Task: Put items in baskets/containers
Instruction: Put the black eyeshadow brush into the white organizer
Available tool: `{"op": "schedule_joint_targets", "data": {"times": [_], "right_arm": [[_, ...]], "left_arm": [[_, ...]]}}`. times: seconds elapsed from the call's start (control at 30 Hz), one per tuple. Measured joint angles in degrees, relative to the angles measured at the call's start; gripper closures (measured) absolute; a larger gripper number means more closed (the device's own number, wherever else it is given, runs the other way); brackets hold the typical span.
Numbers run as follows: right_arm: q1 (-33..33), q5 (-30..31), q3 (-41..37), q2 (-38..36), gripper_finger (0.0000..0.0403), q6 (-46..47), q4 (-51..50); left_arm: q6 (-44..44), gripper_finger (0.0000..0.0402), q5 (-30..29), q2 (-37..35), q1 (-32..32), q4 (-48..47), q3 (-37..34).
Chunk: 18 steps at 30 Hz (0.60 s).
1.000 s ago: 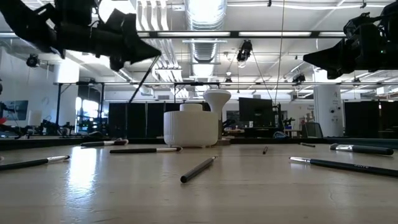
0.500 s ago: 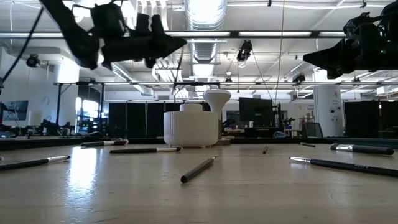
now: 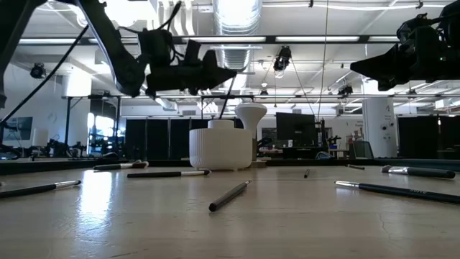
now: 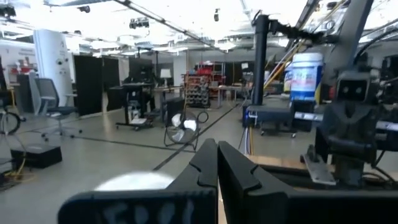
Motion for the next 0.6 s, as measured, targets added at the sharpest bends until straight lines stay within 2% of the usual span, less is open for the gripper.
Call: {"op": "schedule_joint_targets", "data": {"times": [0.17,0.4,0.6], "right_arm": [[-0.01,0.0,0.01,0.0,0.0394,0.0,0.01],[0.0,0.0,0.0,0.0,0.0394,-0.02,0.0],[0.0,0.0,0.02,0.0,0.0394,0.0,0.02]], "left_arm": [[-1.07,0.0401,-0.3,2.96,0.21,0.57,0.0],[-4.04,0.04,-0.36,3.5,0.17,-0.88,0.0],[-5.48,0.0375,-1.55,3.21,0.06,-3.21,-0.02]]}}
